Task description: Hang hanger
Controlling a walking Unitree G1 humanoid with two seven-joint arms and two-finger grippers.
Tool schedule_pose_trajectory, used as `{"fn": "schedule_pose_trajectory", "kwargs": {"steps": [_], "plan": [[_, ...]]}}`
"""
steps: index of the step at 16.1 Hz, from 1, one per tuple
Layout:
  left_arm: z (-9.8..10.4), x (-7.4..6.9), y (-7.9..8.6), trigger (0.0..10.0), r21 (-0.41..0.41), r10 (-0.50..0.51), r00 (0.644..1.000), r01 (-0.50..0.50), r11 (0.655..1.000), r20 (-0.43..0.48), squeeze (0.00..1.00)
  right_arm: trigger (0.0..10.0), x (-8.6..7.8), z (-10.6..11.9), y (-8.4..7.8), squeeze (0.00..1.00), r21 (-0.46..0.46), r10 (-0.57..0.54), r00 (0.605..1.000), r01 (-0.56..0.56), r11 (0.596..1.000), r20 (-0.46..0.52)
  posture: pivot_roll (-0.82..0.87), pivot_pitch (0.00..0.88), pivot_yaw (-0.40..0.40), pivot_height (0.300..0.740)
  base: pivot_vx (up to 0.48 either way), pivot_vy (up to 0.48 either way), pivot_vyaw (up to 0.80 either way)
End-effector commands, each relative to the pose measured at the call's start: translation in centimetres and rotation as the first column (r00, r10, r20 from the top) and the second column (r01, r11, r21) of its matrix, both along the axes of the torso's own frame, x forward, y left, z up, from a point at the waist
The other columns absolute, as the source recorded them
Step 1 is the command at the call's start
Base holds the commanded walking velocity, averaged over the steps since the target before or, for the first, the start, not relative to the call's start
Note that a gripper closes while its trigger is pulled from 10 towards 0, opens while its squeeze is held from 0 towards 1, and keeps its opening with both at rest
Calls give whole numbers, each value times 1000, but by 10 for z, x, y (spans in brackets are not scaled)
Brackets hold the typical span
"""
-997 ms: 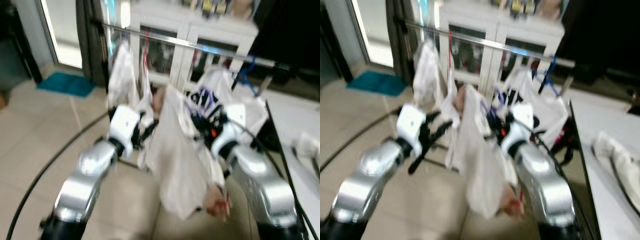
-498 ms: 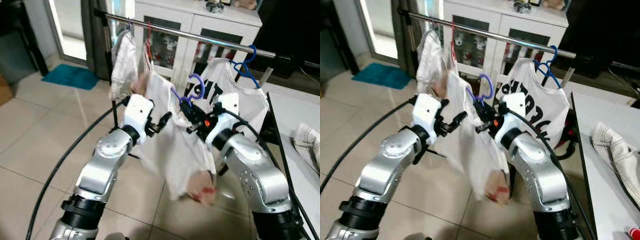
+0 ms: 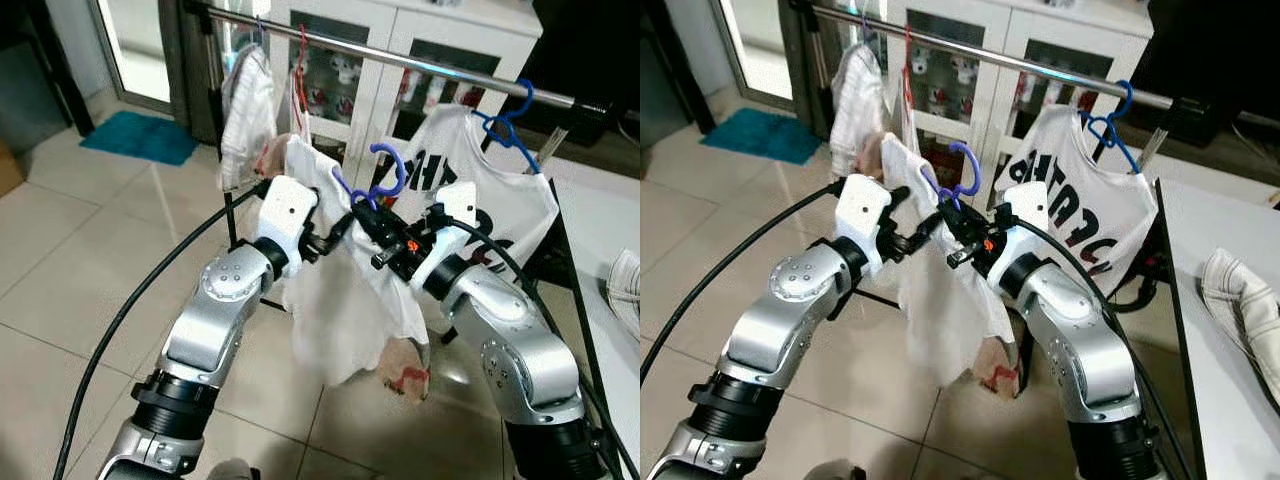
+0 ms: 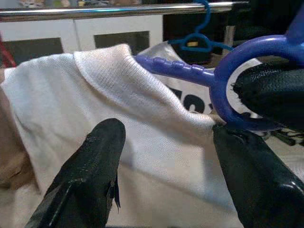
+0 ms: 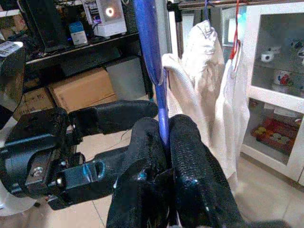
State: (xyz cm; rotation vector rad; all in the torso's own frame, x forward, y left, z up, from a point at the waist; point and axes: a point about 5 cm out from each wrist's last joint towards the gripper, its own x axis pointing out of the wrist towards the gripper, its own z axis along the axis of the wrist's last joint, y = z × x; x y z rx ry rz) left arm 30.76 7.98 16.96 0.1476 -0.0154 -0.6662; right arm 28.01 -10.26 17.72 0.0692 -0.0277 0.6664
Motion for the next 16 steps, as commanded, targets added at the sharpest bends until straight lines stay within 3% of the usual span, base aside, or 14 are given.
{"fn": "schedule_pose_trajectory", "kwargs": {"steps": [1, 5, 7, 9, 12, 14, 16], "plan": [[11, -3, -10, 10000, -16, -56, 997, 57, 998, 44, 0, 0, 1, 6, 1, 0, 6, 17, 999, -18, 1000, 31, 23, 0, -97, 740, 0, 0, 0], [20, 1, -10, 10000, -62, -58, 997, 62, 996, 59, 0, 0, 2, 8, 3, 0, 5, 37, 999, -37, 999, 38, 24, 0, -99, 740, 0, 0, 0], [26, -9, -14, 10000, -92, -171, 984, 176, 980, 59, 0, 0, 3, 5, 1, 0, -12, 28, 999, -27, 1000, 24, 23, 0, -98, 740, 0, 0, 0], [19, -20, -9, 10000, -20, -249, 968, 249, 968, 29, 0, 0, 7, 1, -3, 0, -38, 0, 1000, 0, 999, 4, 24, 0, -100, 740, 0, 0, 0], [5, -10, 25, 10000, 103, -14, 1000, 14, 995, -4, 0, 0, 16, -6, -14, 0, -67, -74, 997, 72, 995, -32, 28, 0, -111, 740, 0, 0, 0], [5, -13, 34, 10000, 104, 14, 1000, -14, 994, -4, 0, 0, 19, -8, -17, 0, -83, -95, 995, 91, 992, -40, 28, 0, -113, 740, 0, 0, 0], [12, -13, 29, 10000, 36, 25, 1000, -25, 999, 4, 0, 0, 22, -7, -13, 0, -75, -65, 997, 62, 995, -33, 31, 0, -119, 740, 0, 0, 0]]}}
